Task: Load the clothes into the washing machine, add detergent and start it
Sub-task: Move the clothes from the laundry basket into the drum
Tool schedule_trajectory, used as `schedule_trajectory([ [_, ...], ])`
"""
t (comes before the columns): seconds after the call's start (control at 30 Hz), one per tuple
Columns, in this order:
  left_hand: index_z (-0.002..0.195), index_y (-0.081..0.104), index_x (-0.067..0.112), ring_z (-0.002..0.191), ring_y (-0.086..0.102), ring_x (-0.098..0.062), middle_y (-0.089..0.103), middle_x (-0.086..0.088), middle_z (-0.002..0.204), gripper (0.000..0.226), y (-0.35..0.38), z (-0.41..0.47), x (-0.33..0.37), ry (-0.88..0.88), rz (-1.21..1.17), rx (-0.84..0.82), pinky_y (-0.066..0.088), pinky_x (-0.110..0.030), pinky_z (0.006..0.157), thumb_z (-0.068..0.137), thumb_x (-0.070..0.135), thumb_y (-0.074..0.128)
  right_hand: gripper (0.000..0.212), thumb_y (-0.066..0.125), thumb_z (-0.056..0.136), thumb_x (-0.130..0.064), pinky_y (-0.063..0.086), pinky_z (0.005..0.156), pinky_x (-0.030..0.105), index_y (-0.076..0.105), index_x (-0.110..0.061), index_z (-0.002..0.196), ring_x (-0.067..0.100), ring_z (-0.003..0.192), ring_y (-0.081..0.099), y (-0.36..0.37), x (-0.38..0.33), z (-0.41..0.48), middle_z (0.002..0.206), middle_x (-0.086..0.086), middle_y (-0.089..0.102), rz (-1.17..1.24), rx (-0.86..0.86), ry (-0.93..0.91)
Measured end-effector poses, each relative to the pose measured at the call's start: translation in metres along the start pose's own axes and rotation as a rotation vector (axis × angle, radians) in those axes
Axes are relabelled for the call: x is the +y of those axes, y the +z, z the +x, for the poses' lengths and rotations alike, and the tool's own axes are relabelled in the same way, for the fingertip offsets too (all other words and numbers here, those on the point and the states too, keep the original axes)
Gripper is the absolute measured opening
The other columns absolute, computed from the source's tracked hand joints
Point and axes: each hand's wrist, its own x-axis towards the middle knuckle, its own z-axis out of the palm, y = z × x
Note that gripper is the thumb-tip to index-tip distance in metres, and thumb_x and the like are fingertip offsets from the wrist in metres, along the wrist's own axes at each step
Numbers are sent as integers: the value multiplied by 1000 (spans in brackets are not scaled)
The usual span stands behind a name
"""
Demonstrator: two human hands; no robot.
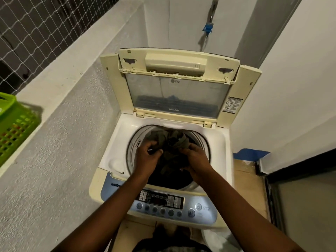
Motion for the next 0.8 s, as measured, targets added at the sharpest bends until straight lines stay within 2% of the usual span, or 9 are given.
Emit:
schedule_trajectory([
  [0.1, 92, 74, 32, 100, 73, -11, 77, 3, 107, 29, 0, 3, -8, 5, 25, -31, 60, -45, 95, 86, 5, 77, 20, 61, 98, -5, 62, 89, 54, 71, -9, 115, 34, 101, 76, -4, 11, 5, 114, 21, 75, -6, 15, 25],
  [0.2, 94, 77, 28, 96, 74, -11, 79, 7, 101, 21, 5, 5, -14, -5, 47, -23, 61, -44, 92, 84, 9, 79, 20, 61, 98, -4, 63, 83, 49, 72, -10, 114, 31, 102, 73, -14, 15, 9, 114, 17, 74, 10, 10, 62],
  [0.27, 91, 76, 30, 94, 75, -11, 78, 9, 97, 22, 6, 8, -17, -10, 44, -3, 61, -43, 91, 84, 9, 78, 22, 61, 99, -6, 60, 84, 45, 70, -12, 117, 28, 105, 70, -18, 15, 12, 115, 13, 73, -5, -8, 83],
  [0.37, 88, 71, 34, 93, 74, -11, 76, 11, 96, 36, 6, 11, -24, -16, 48, 1, 60, -40, 92, 85, -1, 71, 18, 61, 99, -6, 55, 84, 42, 69, -14, 112, 24, 101, 67, -24, 17, 18, 107, 11, 71, -54, -37, 92],
  [0.47, 89, 72, 35, 90, 74, -3, 76, 13, 96, 36, 5, 18, -29, -17, 63, 0, 60, -36, 92, 87, 0, 72, 19, 61, 97, -6, 53, 98, 49, 72, -17, 110, 29, 114, 64, -27, 23, 31, 117, 14, 70, -78, 2, 124],
  [0.57, 86, 73, 39, 85, 73, 5, 76, 16, 93, 30, 6, 31, -34, -21, 68, -12, 60, -34, 90, 88, 8, 76, 16, 61, 99, -7, 55, 88, 41, 72, -15, 108, 26, 104, 65, -27, 26, 47, 109, 14, 67, -13, 20, 145],
  [0.63, 90, 77, 37, 89, 75, -6, 78, 11, 95, 16, 8, 46, -36, -58, 41, -26, 62, -41, 89, 86, 21, 79, 16, 63, 100, -12, 56, 84, 36, 71, -10, 114, 22, 100, 64, -26, 26, 59, 108, 11, 66, 30, 31, 146],
  [0.7, 100, 78, 29, 92, 75, -17, 79, 0, 102, 13, 13, 60, -35, -138, -11, -41, 62, -45, 89, 88, 24, 77, 22, 64, 101, -13, 56, 84, 34, 68, -4, 120, 22, 102, 65, -23, 25, 74, 112, 10, 67, 91, 53, 162],
  [0.8, 109, 76, 16, 85, 71, -15, 77, -8, 101, 15, 23, 86, -33, -286, -149, -86, 61, -37, 82, 95, 18, 71, 25, 61, 101, -11, 56, 80, 32, 65, -4, 125, 23, 100, 66, -14, 23, 102, 114, 11, 68, 222, 92, 187],
])
